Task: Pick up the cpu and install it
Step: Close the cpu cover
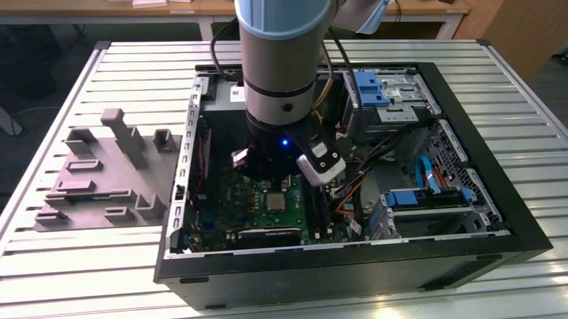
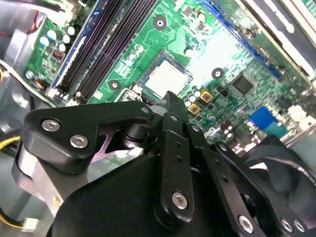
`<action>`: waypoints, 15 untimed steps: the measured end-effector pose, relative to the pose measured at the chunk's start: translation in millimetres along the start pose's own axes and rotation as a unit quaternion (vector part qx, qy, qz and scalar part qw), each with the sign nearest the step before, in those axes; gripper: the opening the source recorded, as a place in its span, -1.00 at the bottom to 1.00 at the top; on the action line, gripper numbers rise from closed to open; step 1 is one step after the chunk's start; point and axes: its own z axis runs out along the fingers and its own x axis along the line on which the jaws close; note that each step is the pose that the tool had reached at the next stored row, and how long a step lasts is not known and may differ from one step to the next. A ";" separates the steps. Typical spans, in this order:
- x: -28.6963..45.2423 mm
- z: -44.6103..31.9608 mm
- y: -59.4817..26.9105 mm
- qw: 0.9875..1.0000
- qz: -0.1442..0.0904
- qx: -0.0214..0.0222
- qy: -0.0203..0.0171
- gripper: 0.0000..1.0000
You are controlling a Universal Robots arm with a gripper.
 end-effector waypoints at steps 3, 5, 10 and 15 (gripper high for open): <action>-0.2 0.3 -0.1 1.000 -0.022 -0.002 0.000 -0.79; -0.9 0.5 -0.2 1.000 -0.027 -0.015 -0.003 -0.79; -2.4 0.4 -0.4 0.998 -0.035 -0.060 -0.011 -0.79; -3.0 2.1 -0.5 0.995 -0.056 -0.081 -0.014 -0.79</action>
